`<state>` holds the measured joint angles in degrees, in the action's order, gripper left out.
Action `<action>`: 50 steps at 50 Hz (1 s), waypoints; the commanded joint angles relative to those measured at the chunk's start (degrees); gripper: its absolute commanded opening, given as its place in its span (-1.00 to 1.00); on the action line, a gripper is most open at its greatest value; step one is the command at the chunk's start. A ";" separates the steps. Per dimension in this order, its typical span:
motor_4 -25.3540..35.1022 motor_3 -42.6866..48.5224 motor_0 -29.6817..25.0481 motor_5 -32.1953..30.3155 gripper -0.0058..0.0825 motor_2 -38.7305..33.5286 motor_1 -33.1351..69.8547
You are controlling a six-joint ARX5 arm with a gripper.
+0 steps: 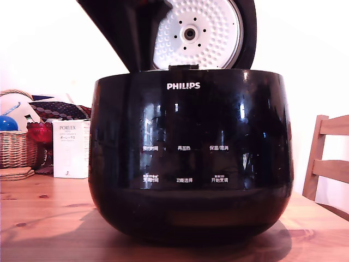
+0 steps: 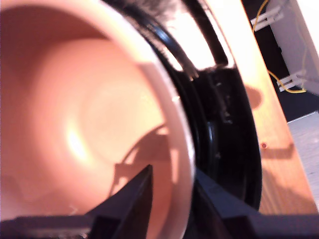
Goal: Place the pot you are holding inside the rice cooker
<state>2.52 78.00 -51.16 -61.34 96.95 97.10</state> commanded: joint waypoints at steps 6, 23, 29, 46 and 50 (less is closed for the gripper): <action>0.24 -0.09 -0.17 0.50 -0.41 -1.22 -0.74; -0.68 -0.09 -0.17 0.81 -0.41 -1.22 -4.96; -1.75 -0.09 0.26 1.44 -0.41 -1.22 -7.52; -7.52 -0.11 4.13 8.44 -0.93 -1.22 -12.44; -7.72 -0.70 6.34 12.13 -0.92 -1.22 -12.87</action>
<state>-5.08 77.91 -46.26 -53.45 96.92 84.77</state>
